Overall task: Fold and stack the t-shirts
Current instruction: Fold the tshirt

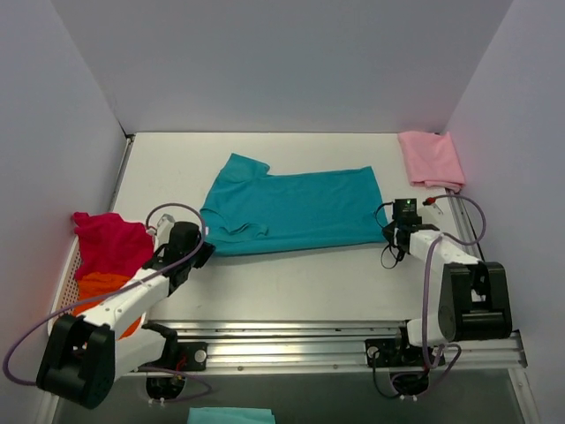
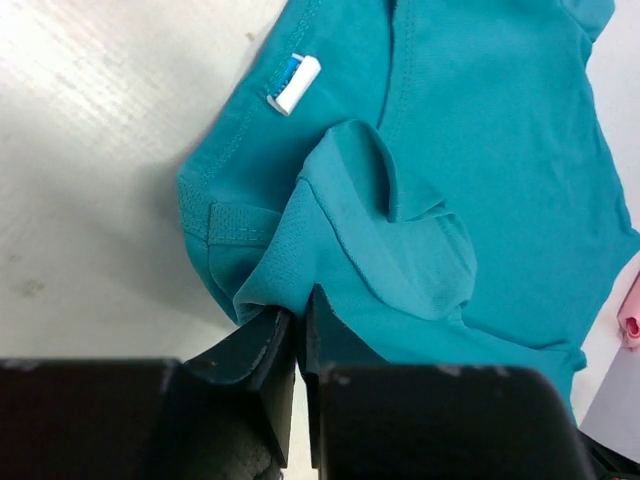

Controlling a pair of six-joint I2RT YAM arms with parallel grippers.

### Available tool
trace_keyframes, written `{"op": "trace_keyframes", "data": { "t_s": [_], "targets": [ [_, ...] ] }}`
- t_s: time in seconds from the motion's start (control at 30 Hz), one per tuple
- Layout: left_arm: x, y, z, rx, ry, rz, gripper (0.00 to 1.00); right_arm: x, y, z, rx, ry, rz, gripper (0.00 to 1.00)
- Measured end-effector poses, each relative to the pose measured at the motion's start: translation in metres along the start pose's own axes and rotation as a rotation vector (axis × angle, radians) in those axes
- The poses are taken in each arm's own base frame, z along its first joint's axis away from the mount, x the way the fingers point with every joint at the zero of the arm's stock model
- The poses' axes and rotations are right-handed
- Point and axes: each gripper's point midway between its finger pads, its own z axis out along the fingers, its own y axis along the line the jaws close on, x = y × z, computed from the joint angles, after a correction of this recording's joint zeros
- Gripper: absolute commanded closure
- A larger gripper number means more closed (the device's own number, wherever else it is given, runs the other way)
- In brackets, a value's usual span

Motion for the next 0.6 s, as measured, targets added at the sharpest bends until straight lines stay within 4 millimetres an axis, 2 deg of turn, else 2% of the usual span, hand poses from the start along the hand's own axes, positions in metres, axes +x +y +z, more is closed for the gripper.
{"op": "trace_keyframes", "data": {
  "t_s": [0.07,0.17,0.2,0.27,0.3,0.33,0.43,0.6],
  "targets": [
    [0.000,0.004,-0.012,0.011,-0.002,-0.008,0.75,0.007,-0.009,-0.008,0.002,0.023,-0.007,0.95],
    [0.000,0.016,-0.027,0.003,-0.006,-0.013,0.52,0.011,-0.016,-0.018,0.006,0.037,-0.006,0.65],
    [0.000,0.020,-0.031,-0.001,-0.006,-0.014,0.31,0.009,-0.016,-0.020,0.001,0.037,-0.001,0.34],
    [0.001,0.027,-0.038,-0.011,-0.002,-0.008,0.13,0.007,-0.015,-0.026,-0.011,0.036,-0.001,0.00],
    [0.001,0.028,-0.042,-0.014,0.000,-0.010,0.00,0.008,-0.016,-0.029,-0.015,0.040,-0.010,0.00],
    [0.001,0.030,-0.046,-0.014,0.001,-0.004,0.06,0.008,-0.017,-0.032,-0.015,0.043,-0.015,0.00],
    [0.001,0.035,-0.057,-0.009,0.009,0.005,0.06,0.005,-0.019,-0.044,-0.025,0.040,-0.017,0.00],
    [-0.005,0.029,-0.069,0.021,-0.005,0.029,0.06,-0.017,-0.009,-0.073,-0.104,-0.039,0.005,0.00]
  ]
}}
